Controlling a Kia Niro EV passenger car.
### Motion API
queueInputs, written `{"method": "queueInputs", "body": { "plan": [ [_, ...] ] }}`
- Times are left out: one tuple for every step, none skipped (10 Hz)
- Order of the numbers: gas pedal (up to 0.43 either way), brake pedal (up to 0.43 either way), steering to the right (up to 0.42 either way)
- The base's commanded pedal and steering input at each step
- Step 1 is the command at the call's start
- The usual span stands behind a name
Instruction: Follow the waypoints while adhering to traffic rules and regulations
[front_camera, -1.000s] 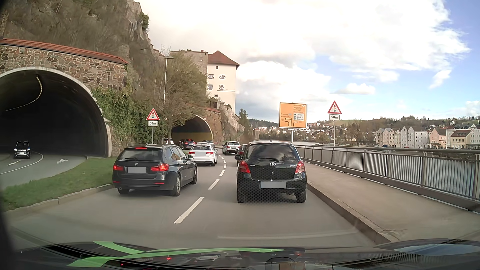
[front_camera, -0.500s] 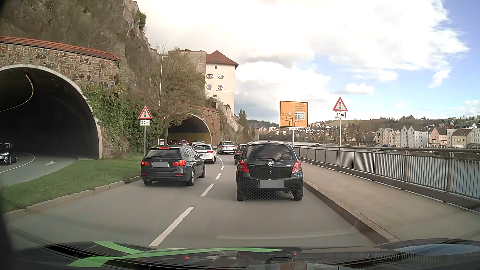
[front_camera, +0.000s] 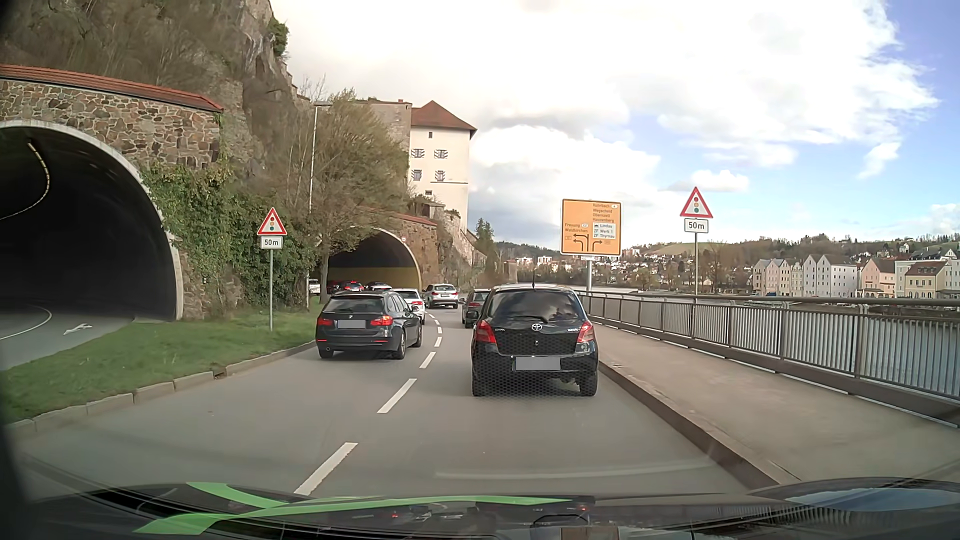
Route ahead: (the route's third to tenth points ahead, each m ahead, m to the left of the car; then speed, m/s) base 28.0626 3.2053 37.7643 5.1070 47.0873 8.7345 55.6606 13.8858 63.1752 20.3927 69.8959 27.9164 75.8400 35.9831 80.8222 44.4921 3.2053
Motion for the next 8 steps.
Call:
{"method": "queueInputs", "body": {
  "plan": [
    [0.098, 0.0, 0.003],
    [0.098, 0.0, 0.002],
    [0.098, 0.0, 0.002],
    [0.098, 0.0, 0.002],
    [0.098, 0.0, 0.001],
    [0.098, 0.0, -0.001],
    [0.098, 0.0, -0.003],
    [0.098, 0.0, -0.003]
  ]
}}
